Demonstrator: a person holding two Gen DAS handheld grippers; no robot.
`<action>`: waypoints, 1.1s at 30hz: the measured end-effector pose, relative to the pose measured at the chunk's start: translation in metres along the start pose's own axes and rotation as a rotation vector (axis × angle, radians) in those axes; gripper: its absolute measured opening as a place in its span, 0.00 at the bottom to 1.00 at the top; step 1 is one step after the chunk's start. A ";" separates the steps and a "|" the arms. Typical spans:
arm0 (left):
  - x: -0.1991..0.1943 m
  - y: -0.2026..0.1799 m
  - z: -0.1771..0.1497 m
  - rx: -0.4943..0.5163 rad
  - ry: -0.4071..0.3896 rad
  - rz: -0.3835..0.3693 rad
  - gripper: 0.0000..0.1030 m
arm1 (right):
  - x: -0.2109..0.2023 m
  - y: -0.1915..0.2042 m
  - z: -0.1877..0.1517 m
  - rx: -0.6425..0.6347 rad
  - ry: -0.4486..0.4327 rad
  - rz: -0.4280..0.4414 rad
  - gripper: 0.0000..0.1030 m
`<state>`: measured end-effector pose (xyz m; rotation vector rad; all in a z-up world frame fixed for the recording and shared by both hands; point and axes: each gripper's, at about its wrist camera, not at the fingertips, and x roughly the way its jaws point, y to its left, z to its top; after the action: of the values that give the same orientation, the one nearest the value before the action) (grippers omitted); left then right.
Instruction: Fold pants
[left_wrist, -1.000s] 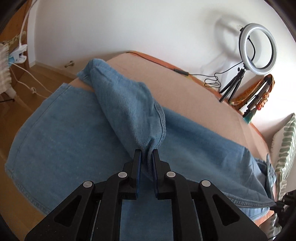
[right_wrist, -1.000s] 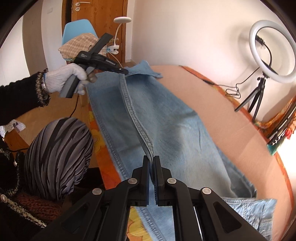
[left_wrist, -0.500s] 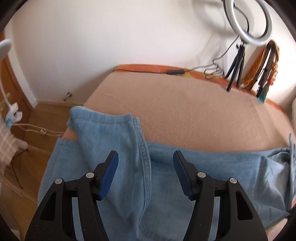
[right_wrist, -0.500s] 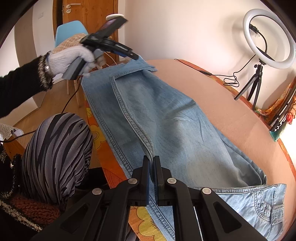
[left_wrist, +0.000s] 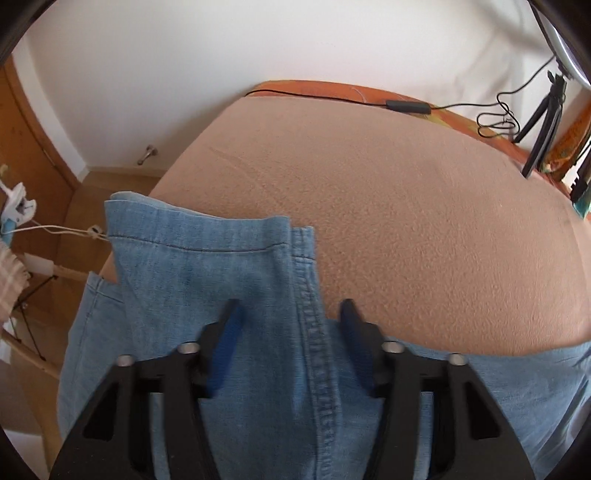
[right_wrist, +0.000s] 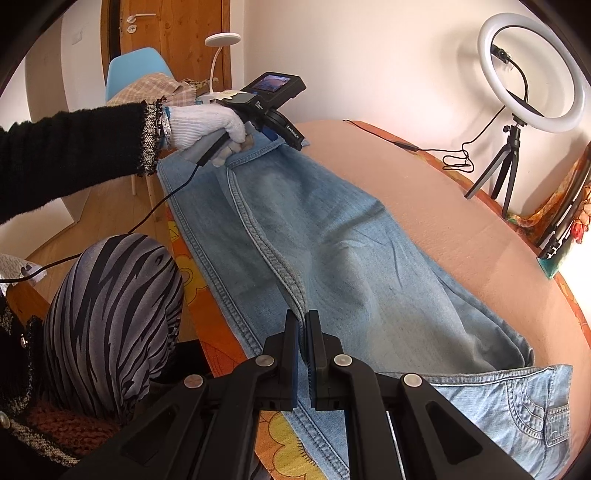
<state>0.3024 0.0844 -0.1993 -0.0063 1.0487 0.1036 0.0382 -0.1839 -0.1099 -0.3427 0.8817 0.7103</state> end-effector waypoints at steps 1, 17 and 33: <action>-0.001 0.004 0.000 -0.006 -0.009 -0.020 0.16 | 0.000 -0.001 0.000 0.003 0.001 -0.004 0.01; -0.090 0.162 -0.072 -0.470 -0.298 -0.295 0.09 | -0.012 -0.002 0.010 0.011 -0.023 -0.069 0.01; -0.051 0.210 -0.125 -0.774 -0.225 -0.350 0.31 | -0.011 0.000 0.011 0.024 -0.006 -0.094 0.01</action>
<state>0.1505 0.2820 -0.2088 -0.8572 0.7171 0.1822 0.0399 -0.1826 -0.0943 -0.3584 0.8623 0.6129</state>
